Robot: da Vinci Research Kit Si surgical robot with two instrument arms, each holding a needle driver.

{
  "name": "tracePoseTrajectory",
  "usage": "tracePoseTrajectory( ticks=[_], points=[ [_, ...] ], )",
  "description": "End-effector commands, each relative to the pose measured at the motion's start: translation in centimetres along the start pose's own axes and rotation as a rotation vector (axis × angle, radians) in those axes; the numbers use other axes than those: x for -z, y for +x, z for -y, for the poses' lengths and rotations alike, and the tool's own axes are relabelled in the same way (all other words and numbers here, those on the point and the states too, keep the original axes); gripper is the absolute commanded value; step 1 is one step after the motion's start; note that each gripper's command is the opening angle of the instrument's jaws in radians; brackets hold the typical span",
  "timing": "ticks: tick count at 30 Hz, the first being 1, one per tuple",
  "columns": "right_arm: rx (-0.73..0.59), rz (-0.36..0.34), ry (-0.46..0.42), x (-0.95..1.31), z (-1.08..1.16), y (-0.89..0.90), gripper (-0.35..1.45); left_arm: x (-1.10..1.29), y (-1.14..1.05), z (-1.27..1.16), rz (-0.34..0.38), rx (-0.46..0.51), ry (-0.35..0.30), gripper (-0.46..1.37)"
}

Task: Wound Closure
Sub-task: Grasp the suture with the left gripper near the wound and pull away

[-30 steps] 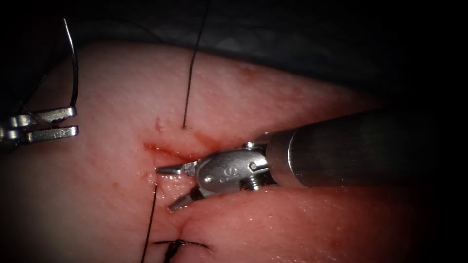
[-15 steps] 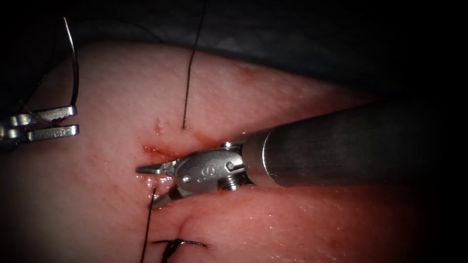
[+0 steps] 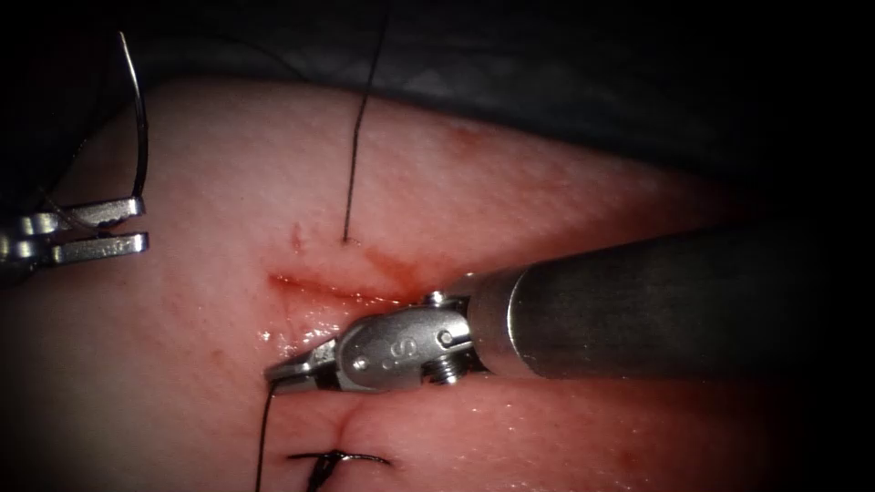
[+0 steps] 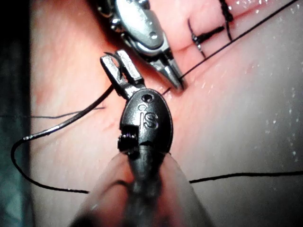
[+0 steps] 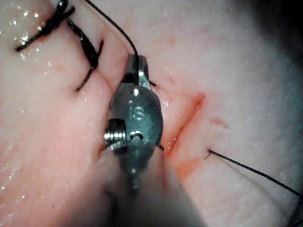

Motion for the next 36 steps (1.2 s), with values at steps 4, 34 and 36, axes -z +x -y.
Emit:
tracePoseTrajectory(
  ticks=[4, 34, 36],
  points=[
    [0.018, -0.025, 0.04, 0.09, 0.3, 0.33, -0.35, 0.0, 0.0, 0.0, 0.0, 0.0, -0.012, -0.35],
    [0.004, -0.118, 0.246, 0.01, 1.33, 1.51, -0.35, -0.03, 0.01, -0.01, -0.002, 0.0, -0.013, -0.35],
    [0.003, -0.116, 0.242, 0.01, 1.31, 1.48, -0.35, -0.03, 0.01, -0.01, -0.002, 0.0, -0.013, -0.35]
  ],
)
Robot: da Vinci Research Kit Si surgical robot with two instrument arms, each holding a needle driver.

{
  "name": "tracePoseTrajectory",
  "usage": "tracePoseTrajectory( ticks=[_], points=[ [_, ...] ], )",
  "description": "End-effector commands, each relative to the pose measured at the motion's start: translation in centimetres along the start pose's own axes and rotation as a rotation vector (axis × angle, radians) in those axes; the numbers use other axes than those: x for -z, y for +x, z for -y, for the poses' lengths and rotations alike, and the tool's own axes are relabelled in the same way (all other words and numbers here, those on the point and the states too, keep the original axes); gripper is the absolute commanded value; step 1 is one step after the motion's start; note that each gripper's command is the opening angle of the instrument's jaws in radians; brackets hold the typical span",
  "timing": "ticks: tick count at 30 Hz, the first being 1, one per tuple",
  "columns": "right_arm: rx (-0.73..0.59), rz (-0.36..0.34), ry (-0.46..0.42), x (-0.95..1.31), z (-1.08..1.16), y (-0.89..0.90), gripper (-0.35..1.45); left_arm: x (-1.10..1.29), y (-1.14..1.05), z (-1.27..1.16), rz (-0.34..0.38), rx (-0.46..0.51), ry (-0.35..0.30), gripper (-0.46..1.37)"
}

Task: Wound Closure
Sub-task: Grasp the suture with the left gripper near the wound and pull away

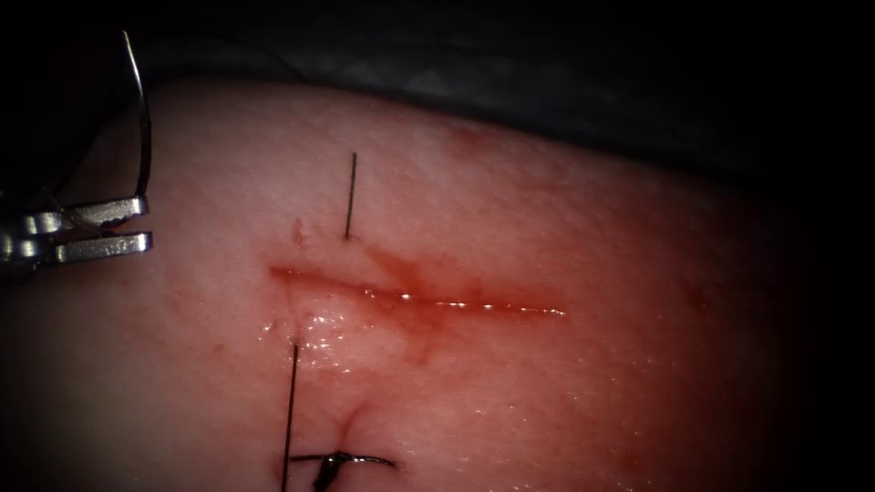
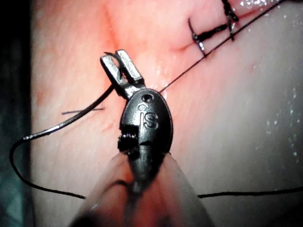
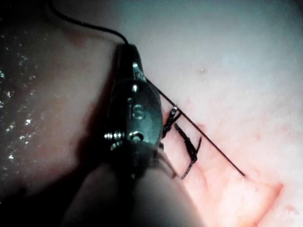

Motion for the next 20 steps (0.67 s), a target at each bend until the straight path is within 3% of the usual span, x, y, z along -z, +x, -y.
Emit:
tracePoseTrajectory(
  ticks=[1, 20],
  points=[
    [-0.002, 0.001, -0.004, -0.01, -0.01, -0.02, -0.35, 0.0, 0.0, 0.0, -0.001, 0.0, -0.013, -0.35],
    [-0.008, 0.005, -0.007, 0.01, -0.05, -0.09, -0.35, -0.05, -0.01, -0.03, -0.006, 0.004, -0.016, -0.35]
  ],
)
